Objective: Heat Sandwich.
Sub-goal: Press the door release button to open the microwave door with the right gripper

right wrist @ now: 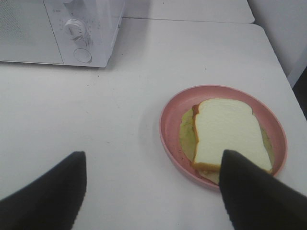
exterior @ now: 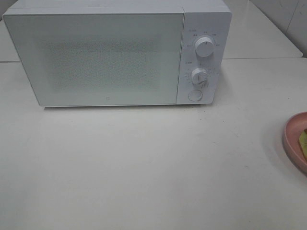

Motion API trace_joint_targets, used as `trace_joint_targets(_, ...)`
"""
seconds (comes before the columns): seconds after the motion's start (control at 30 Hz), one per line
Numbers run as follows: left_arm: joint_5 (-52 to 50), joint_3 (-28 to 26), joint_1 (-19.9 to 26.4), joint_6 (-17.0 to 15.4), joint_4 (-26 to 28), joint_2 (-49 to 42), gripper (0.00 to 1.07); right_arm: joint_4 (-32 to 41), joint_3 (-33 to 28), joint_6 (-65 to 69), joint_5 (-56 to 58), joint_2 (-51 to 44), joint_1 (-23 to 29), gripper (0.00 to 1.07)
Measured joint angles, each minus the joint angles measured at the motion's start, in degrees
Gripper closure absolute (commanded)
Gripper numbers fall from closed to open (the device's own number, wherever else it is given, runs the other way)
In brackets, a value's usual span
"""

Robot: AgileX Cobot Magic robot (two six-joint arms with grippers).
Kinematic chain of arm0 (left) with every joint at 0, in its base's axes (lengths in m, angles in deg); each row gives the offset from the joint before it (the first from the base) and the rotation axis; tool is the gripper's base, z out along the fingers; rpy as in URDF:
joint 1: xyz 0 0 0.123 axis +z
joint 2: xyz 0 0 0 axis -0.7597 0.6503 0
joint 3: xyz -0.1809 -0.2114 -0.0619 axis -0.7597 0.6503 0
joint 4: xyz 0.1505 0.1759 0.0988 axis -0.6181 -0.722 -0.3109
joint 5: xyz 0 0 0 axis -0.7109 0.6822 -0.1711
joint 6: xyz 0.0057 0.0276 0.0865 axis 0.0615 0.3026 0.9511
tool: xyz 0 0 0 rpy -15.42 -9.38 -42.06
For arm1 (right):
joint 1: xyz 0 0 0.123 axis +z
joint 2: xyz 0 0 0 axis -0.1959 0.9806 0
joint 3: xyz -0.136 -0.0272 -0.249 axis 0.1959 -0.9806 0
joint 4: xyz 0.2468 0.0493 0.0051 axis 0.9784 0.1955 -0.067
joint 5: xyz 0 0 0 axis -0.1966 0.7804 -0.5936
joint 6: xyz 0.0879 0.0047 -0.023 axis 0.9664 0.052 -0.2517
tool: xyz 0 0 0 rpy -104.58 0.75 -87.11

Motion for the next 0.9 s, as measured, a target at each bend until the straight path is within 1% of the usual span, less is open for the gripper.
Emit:
trace_joint_targets(0.6, 0.0, 0.0, 0.0, 0.0, 0.0, 0.0, 0.1, 0.0, 0.0, 0.0, 0.0, 0.0, 0.0, 0.33)
trace_joint_targets(0.73, 0.0, 0.0, 0.0, 0.0, 0.0, 0.0, 0.1, 0.0, 0.9, 0.0, -0.7, 0.1, 0.0, 0.33)
trace_joint_targets(0.8, 0.0, 0.0, 0.0, 0.0, 0.0, 0.0, 0.1, 0.0, 1.1, 0.0, -1.3, 0.5, 0.0, 0.33)
trace_joint_targets(0.9, 0.0, 0.0, 0.0, 0.0, 0.0, 0.0, 0.1, 0.1, 1.4, 0.0, -3.7, 3.4, 0.0, 0.33)
